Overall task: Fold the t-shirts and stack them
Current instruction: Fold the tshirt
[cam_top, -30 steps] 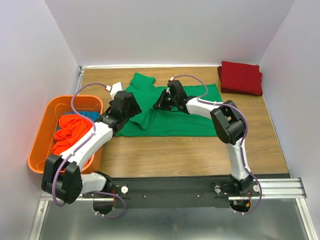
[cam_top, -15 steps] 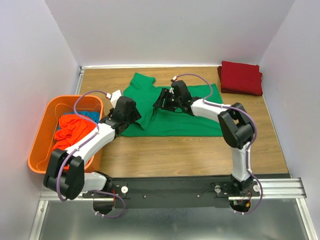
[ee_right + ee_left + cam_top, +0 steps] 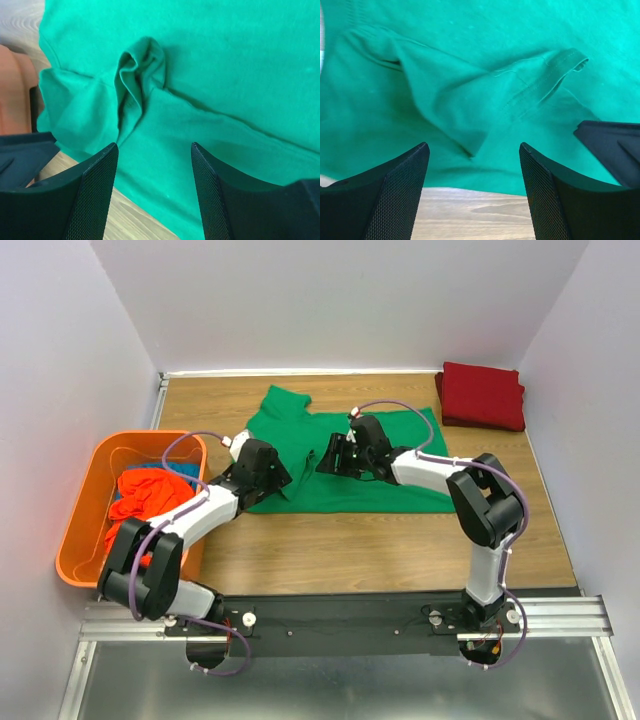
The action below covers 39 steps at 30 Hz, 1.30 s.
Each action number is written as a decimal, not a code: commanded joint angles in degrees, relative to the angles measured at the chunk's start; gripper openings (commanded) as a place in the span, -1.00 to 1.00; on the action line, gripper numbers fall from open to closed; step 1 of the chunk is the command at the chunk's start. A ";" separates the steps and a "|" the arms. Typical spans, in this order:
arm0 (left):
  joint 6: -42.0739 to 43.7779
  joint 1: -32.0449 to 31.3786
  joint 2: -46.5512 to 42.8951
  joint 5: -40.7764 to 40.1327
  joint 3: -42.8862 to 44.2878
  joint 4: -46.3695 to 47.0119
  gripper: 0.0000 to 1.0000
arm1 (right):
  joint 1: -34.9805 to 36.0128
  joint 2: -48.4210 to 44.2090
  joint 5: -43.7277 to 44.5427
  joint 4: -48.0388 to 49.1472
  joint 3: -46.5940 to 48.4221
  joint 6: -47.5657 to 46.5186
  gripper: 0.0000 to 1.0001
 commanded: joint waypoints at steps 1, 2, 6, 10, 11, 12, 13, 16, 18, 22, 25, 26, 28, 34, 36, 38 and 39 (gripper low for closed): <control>-1.60 0.28 3.49 3.93 1.07 4.29 0.61 | 0.40 -3.31 0.87 1.10 -1.03 -1.87 0.34; -1.60 0.28 4.29 4.02 2.20 4.64 0.61 | 0.40 -3.40 0.87 1.11 -1.12 -2.04 0.34; -1.43 1.15 8.85 4.28 4.76 5.61 0.61 | 0.40 -3.84 0.87 1.28 -1.29 -2.57 0.34; -0.64 2.83 11.32 5.07 7.39 8.33 0.61 | 0.40 -4.02 1.13 1.46 -1.38 -3.01 0.34; -0.20 3.26 11.93 5.07 7.92 8.51 0.61 | 0.48 -4.02 1.22 1.54 -1.30 -3.27 0.33; -0.02 3.53 12.55 5.16 8.54 8.60 0.61 | 0.40 -3.93 1.22 1.46 -1.21 -3.28 0.34; 0.15 4.40 13.86 5.51 9.06 8.60 0.60 | 0.40 -3.75 1.40 1.54 -1.12 -3.45 0.34; 0.33 5.64 15.97 7.35 10.39 10.79 0.60 | 0.40 -3.31 1.49 1.63 -0.59 -3.72 0.34; 0.24 6.95 16.86 8.84 10.65 12.81 0.59 | 0.40 -2.87 1.49 1.63 -0.42 -3.80 0.34; 0.50 8.71 18.35 10.35 12.32 13.70 0.58 | 0.40 -2.17 1.57 1.63 0.37 -4.07 0.34; 0.77 9.94 18.80 12.00 13.55 13.78 0.57 | 0.40 -1.12 1.31 1.55 1.08 -4.42 0.34; 0.86 10.21 18.97 12.28 13.73 13.78 0.57 | 0.40 -0.77 0.96 1.54 1.25 -4.51 0.33; 0.77 11.00 19.06 12.72 14.25 13.87 0.57 | 0.40 0.11 0.17 1.63 1.87 -4.51 0.33; 0.86 11.62 21.69 13.42 16.62 13.87 0.56 | 2.06 1.87 0.16 2.16 3.36 -6.17 0.32; 0.59 11.70 22.40 13.77 17.24 13.96 0.56 | 2.50 2.40 0.78 2.07 3.89 -6.79 0.30; 0.42 11.79 23.28 13.95 17.77 14.05 0.55 | 2.50 2.75 3.85 1.99 4.68 -7.14 0.30; 0.42 11.79 23.63 13.95 18.12 14.05 0.55 | 2.50 3.01 4.99 1.90 5.12 -7.75 0.30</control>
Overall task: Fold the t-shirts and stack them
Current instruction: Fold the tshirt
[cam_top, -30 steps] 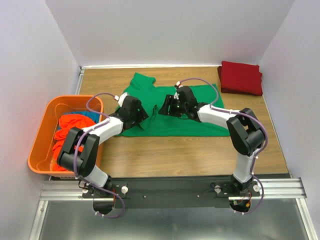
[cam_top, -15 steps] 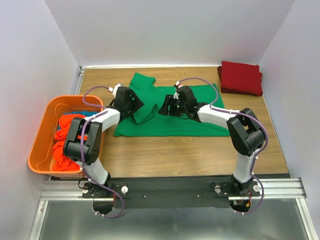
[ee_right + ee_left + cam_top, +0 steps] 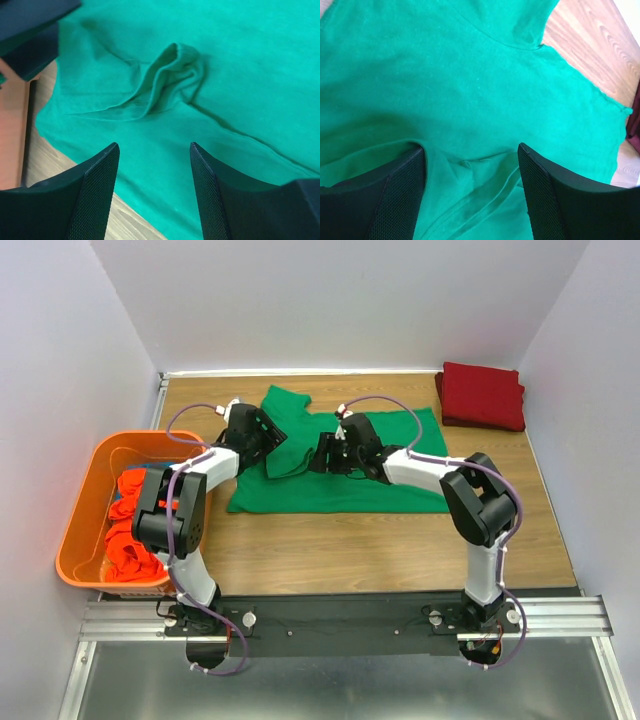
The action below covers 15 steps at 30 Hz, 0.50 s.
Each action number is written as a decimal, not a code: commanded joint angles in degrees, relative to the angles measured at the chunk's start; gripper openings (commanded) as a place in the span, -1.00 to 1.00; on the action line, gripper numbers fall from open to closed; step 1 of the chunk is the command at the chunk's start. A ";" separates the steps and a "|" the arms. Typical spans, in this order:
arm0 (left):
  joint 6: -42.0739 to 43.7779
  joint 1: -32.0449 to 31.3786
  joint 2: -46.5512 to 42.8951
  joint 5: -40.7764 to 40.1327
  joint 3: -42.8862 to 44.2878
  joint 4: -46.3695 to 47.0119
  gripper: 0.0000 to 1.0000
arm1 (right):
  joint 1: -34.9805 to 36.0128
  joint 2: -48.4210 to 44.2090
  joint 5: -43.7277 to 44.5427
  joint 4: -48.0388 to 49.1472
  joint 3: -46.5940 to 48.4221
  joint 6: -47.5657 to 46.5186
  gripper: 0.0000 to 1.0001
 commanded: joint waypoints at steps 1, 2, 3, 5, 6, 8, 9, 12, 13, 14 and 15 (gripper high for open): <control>0.33 0.45 2.03 1.84 1.97 0.72 0.55 | 0.62 1.92 6.11 0.80 3.72 -2.78 0.30; 0.24 0.54 2.21 1.93 2.14 0.72 0.55 | 0.62 2.19 6.91 0.63 4.34 -3.12 0.29; 0.16 0.62 2.30 1.93 2.32 0.72 0.55 | 0.62 2.88 7.87 0.37 4.87 -3.65 0.28; -0.46 0.71 2.65 2.11 2.67 0.54 0.54 | 0.62 3.50 9.20 0.01 6.71 -4.09 0.24; -0.63 0.97 2.74 2.45 3.02 0.54 0.54 | 0.62 4.29 8.85 -0.25 7.24 -4.44 0.22; -0.72 1.06 3.00 2.55 3.55 0.19 0.54 | 0.62 4.56 6.57 -0.16 7.51 -4.71 0.12; -0.81 1.15 3.18 2.55 4.34 -0.07 0.54 | 0.71 4.65 5.96 -0.08 7.33 -4.80 0.07; -0.81 1.24 3.88 2.90 5.31 -0.34 0.54 | 1.94 4.56 5.07 0.19 6.11 -6.37 -0.06; -0.90 1.33 4.14 3.07 5.57 -0.34 0.54 | 2.99 4.47 5.25 0.27 5.67 -6.82 -0.07; -0.99 1.42 4.32 3.07 5.92 -0.43 0.54 | 3.52 3.86 5.42 0.45 5.14 -7.60 -0.07; -0.99 1.50 4.50 3.25 6.01 -0.43 0.54 | 4.57 3.60 5.42 1.06 4.70 -7.78 -0.07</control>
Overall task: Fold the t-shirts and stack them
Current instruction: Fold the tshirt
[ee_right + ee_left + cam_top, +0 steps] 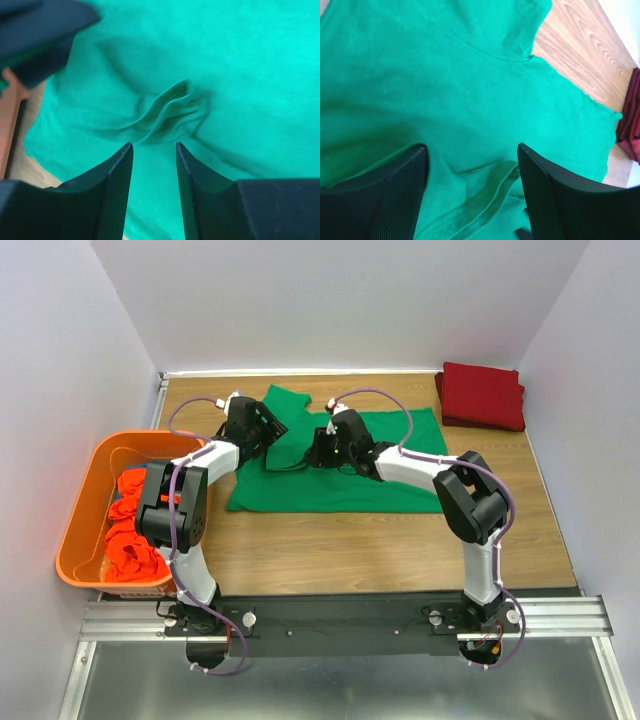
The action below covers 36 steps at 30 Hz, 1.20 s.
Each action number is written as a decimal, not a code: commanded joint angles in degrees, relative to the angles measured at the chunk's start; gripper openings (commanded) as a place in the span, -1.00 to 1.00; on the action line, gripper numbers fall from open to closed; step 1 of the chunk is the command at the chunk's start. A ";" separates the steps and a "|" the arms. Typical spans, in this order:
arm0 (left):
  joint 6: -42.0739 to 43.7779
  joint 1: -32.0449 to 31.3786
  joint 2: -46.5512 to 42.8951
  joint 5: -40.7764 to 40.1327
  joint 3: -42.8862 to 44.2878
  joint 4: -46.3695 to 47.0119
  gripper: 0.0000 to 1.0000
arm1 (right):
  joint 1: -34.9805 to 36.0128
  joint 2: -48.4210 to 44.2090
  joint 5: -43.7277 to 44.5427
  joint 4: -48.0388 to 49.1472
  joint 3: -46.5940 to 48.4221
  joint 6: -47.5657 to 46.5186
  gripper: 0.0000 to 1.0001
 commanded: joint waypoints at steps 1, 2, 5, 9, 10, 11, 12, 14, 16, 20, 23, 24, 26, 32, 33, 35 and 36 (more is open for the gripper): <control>-0.53 0.61 1.65 1.52 1.93 -0.12 0.54 | 3.57 0.06 0.57 1.50 -2.42 -3.17 -0.08; -0.62 0.70 1.75 1.61 2.10 -0.12 0.53 | 4.10 -0.12 0.14 1.94 -2.87 -3.26 -0.08; -0.71 0.78 1.83 1.87 2.10 -0.12 0.53 | 5.68 0.05 -1.62 3.79 -3.58 -3.44 -0.08; -0.62 0.78 1.75 1.88 1.67 -0.12 0.51 | 7.09 2.24 -2.94 4.40 -2.00 -3.61 -0.09; -0.53 0.78 1.57 1.79 1.58 -0.21 0.52 | 7.61 2.60 -3.03 4.49 -1.65 -3.61 -0.09; -0.44 0.78 1.40 1.70 1.40 -0.12 0.51 | 7.71 3.04 -2.95 4.49 -0.86 -3.53 -0.09; -0.35 0.87 1.48 1.61 1.23 -0.12 0.51 | 7.79 4.17 -2.86 4.67 -0.24 -3.27 -0.08; -0.27 0.96 1.48 1.61 1.14 -0.12 0.51 | 7.80 5.32 -2.68 4.67 1.16 -3.18 -0.08; -0.26 1.05 1.48 1.61 1.05 -0.03 0.51 | 7.80 6.72 -2.51 4.84 2.75 -3.26 -0.08; 0.17 1.22 1.66 1.79 1.05 -0.03 0.51 | 7.80 8.13 -1.37 5.37 4.42 -3.53 -0.08; 0.44 1.31 1.48 1.87 0.70 -0.03 0.51 | 7.80 9.19 1.00 5.72 5.91 -3.53 -0.08; 0.52 1.40 1.48 1.96 0.61 -0.03 0.51 | 7.80 9.45 2.23 5.64 6.44 -3.61 -0.08; 0.79 1.40 1.13 2.14 0.35 0.05 0.52 | 7.71 10.24 5.21 5.72 7.93 -3.44 -0.08; 1.93 1.66 -0.36 2.49 -0.18 0.14 0.54 | 6.39 11.91 12.51 5.73 11.97 -2.74 -0.07; 1.93 1.75 -0.54 2.66 -0.27 0.23 0.54 | 6.22 12.53 13.22 5.81 12.76 -2.74 -0.07; 2.28 2.01 -1.24 2.84 -0.27 0.32 0.61 | 5.60 14.37 13.84 5.73 14.17 -2.65 -0.07; 2.63 2.10 -1.68 3.02 -0.27 0.58 0.64 | 5.34 14.90 14.10 5.73 15.48 -2.30 -0.07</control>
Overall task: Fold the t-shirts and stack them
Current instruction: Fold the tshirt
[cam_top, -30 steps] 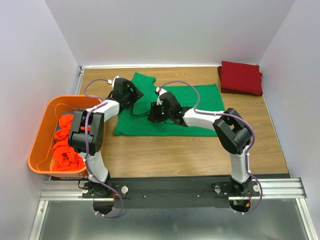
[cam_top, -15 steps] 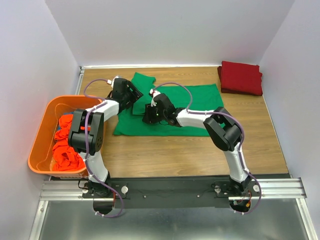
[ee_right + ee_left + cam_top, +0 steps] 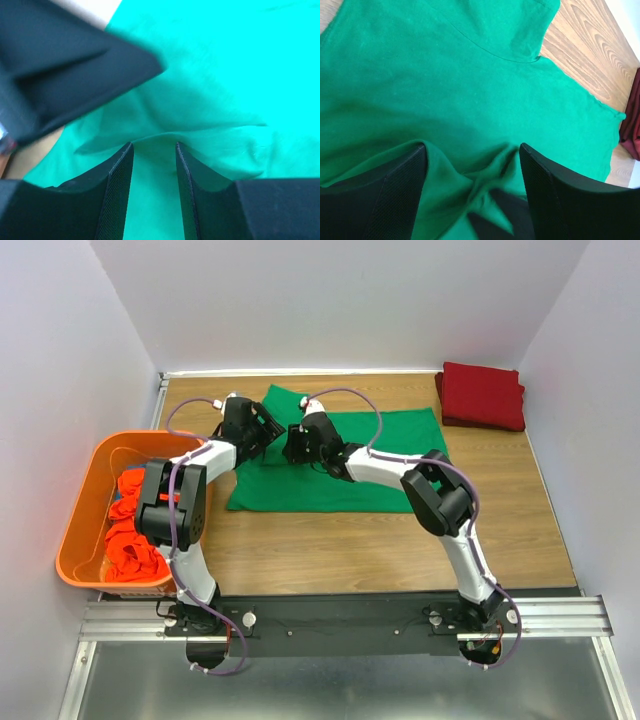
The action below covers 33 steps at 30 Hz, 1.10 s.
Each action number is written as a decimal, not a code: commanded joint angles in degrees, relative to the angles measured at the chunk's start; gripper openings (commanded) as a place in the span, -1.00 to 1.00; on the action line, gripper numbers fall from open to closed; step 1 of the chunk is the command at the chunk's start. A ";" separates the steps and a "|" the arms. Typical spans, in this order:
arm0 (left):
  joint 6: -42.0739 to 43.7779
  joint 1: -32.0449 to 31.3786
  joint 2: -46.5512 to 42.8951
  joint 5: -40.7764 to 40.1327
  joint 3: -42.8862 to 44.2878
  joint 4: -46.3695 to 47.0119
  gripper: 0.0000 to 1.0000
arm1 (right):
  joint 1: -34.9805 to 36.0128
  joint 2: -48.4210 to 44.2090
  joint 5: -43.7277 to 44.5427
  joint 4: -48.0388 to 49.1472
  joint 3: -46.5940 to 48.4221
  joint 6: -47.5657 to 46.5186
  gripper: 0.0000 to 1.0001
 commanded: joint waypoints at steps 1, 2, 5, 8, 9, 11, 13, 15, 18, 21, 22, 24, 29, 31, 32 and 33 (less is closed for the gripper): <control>1.96 0.92 -3.58 1.23 -0.73 0.80 0.70 | -1.57 4.43 5.65 0.92 3.78 0.48 -0.07; 2.13 1.01 -4.11 1.22 -0.73 0.89 0.72 | -2.01 4.88 5.65 0.92 4.30 0.74 -0.07; 2.84 1.36 -6.04 0.35 -0.47 0.89 0.76 | -3.33 5.85 5.56 0.83 5.80 1.97 -0.07; 3.36 1.71 -7.01 0.17 0.24 0.54 0.76 | -4.65 5.50 4.69 0.74 6.77 2.33 -0.07; 3.45 1.80 -7.02 0.34 0.76 0.36 0.76 | -4.82 5.06 4.86 0.74 6.60 2.24 -0.07; 3.54 1.98 -6.75 0.61 1.29 -0.60 0.75 | -5.35 3.83 4.86 0.65 5.63 2.06 -0.07; 3.54 1.98 -6.93 -0.53 1.47 -2.36 0.73 | -5.88 1.72 5.21 0.57 4.58 1.71 -0.06; 2.58 1.98 -8.24 -2.54 0.68 -5.42 0.71 | -6.32 0.49 3.90 0.04 3.34 1.36 -0.05; 1.08 1.37 -10.53 -7.80 -1.33 -9.03 0.67 | -6.85 0.66 1.97 -2.32 3.60 0.22 -0.05; -0.85 -0.04 -12.46 -10.72 -3.53 -12.02 0.66 | -7.02 2.24 -0.40 -4.00 5.18 -0.57 -0.06; -1.20 -0.22 -12.73 -11.69 -4.06 -12.38 0.66 | -6.94 2.59 -1.11 -4.88 5.45 -0.57 -0.06; -1.82 -0.92 -13.60 -12.48 -5.12 -13.52 0.61 | -6.85 3.47 -1.64 -5.67 5.63 -0.57 -0.07; -2.96 -3.46 -15.01 -14.86 -7.23 -15.28 0.58 | -6.94 4.88 -0.68 -6.99 6.50 -1.10 -0.07; -3.40 -3.99 -15.19 -14.95 -7.76 -15.11 0.57 | -6.94 5.32 -0.77 -7.17 6.85 -1.19 -0.07; -3.66 -4.17 -15.10 -14.95 -7.85 -15.11 0.57 | -6.94 5.58 -0.59 -7.26 7.29 -1.28 -0.07; -3.67 -4.70 -15.10 -14.95 -7.94 -15.11 0.56 | -6.85 6.02 -0.42 -7.43 7.64 -1.36 -0.07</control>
